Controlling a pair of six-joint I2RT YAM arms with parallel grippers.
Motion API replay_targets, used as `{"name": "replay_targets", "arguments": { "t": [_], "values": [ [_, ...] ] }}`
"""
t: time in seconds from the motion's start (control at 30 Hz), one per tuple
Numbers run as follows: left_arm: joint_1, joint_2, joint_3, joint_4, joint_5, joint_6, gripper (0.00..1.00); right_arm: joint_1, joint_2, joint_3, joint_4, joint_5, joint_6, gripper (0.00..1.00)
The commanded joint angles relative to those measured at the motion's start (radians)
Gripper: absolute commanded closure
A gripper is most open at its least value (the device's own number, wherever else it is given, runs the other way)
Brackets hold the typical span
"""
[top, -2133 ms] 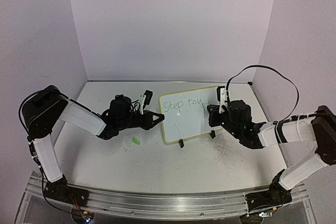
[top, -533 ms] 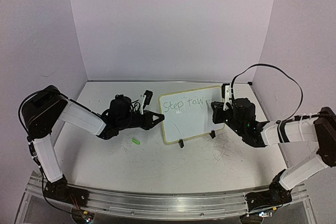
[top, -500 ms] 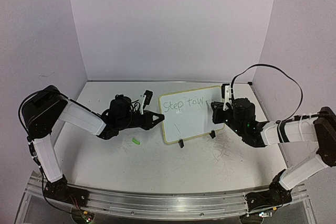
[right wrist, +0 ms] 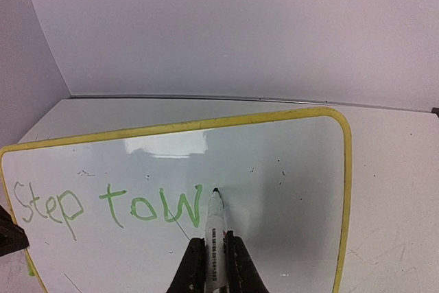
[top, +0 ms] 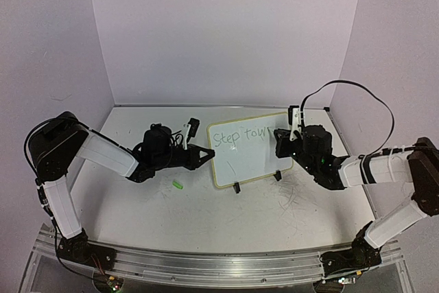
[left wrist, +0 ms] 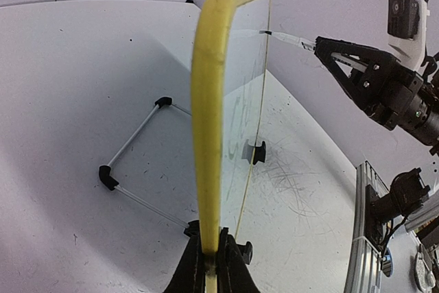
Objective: Write a sentence on the whiteboard
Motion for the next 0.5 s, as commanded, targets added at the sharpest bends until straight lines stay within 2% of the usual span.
{"name": "replay_targets", "arguments": {
  "t": [0.0,0.47],
  "values": [
    [0.006,-0.027,0.015,-0.027,-0.044,0.032,1.00,-0.004,0.010,0.029,0.026,-0.032,-0.001,1.00],
    [0.006,-0.030,0.014,-0.028,-0.045,0.032,1.00,0.001,-0.034,-0.036,-0.004,-0.042,0.030,1.00]
  ]
}}
